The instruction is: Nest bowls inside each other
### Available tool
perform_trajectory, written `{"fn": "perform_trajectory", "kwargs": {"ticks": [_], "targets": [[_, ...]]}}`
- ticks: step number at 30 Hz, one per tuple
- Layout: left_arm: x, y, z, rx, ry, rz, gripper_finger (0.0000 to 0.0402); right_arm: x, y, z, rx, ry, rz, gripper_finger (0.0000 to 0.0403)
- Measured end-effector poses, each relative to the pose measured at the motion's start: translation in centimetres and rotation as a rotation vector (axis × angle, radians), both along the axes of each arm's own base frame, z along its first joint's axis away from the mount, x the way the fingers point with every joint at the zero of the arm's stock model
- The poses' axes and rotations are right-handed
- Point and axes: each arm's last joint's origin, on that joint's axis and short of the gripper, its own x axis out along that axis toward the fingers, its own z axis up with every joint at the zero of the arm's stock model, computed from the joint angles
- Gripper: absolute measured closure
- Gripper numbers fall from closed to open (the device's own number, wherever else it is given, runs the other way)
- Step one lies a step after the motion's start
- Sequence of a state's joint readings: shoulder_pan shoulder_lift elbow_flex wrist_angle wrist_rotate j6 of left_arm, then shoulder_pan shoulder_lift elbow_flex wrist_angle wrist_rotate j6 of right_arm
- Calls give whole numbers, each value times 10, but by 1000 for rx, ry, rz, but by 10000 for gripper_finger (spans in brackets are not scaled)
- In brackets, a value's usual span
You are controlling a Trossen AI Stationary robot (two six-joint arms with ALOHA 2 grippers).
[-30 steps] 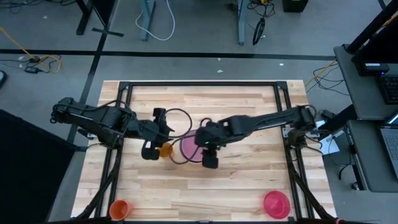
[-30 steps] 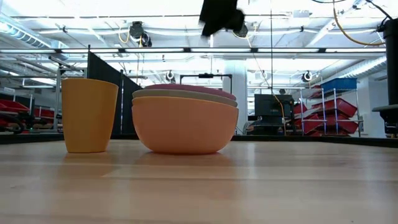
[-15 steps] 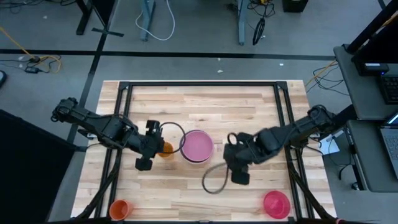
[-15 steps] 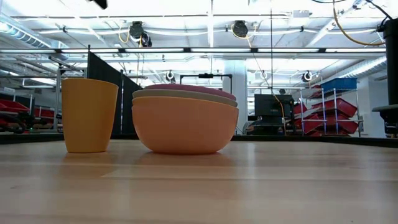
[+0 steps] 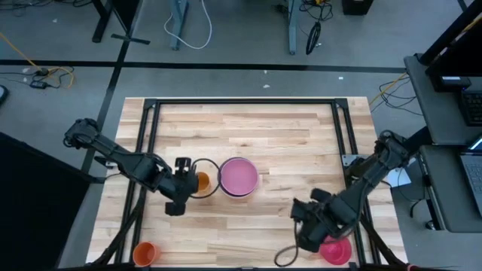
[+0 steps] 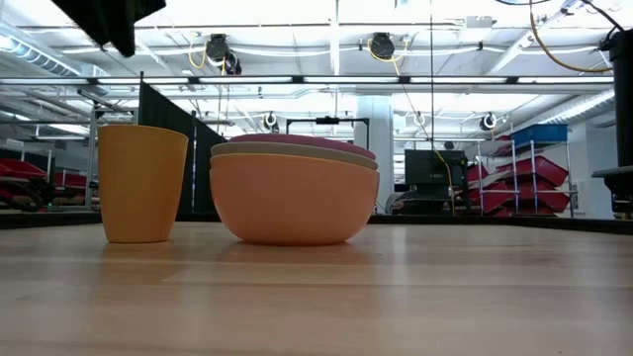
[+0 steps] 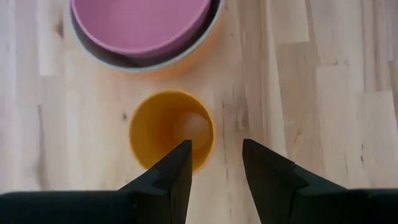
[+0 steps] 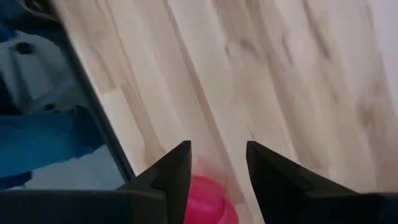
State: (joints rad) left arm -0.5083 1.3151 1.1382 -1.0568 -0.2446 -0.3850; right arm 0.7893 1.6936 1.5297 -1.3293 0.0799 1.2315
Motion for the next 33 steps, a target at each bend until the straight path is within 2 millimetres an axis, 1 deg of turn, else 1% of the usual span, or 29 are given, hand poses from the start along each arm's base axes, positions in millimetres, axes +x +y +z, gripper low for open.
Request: {"fn": "perform_trajectory", "kwargs": {"ticks": [3,6,10,14,16,19,22,24,27,33], "targets": [[2,-1,-7,-2,-12,70,274,-17,8,-17,-36,49,-49,264],[1,4,-15,18,-20,192,274,-32,17,-27,-46,81,-91,264],[1,7,-19,4,-16,265,274,-49,26,-30,-54,101,-113,264],[1,7,-19,-6,-20,284,274,-65,28,-30,-108,154,-126,264],[1,7,-19,-9,-21,293,274,-72,30,-33,-118,178,-117,264],[0,7,-19,-17,-21,306,274,-83,32,-46,-126,232,-96,264],[0,7,-19,-21,-18,306,274,-93,35,-66,-94,269,-79,264],[0,7,-19,-22,-18,306,274,-98,35,-77,-95,276,-77,264],[0,7,-19,-25,-16,305,274,-101,39,-89,-51,257,-71,264],[0,7,-19,-25,-14,302,274,-100,40,-93,-23,237,-88,264]]}}
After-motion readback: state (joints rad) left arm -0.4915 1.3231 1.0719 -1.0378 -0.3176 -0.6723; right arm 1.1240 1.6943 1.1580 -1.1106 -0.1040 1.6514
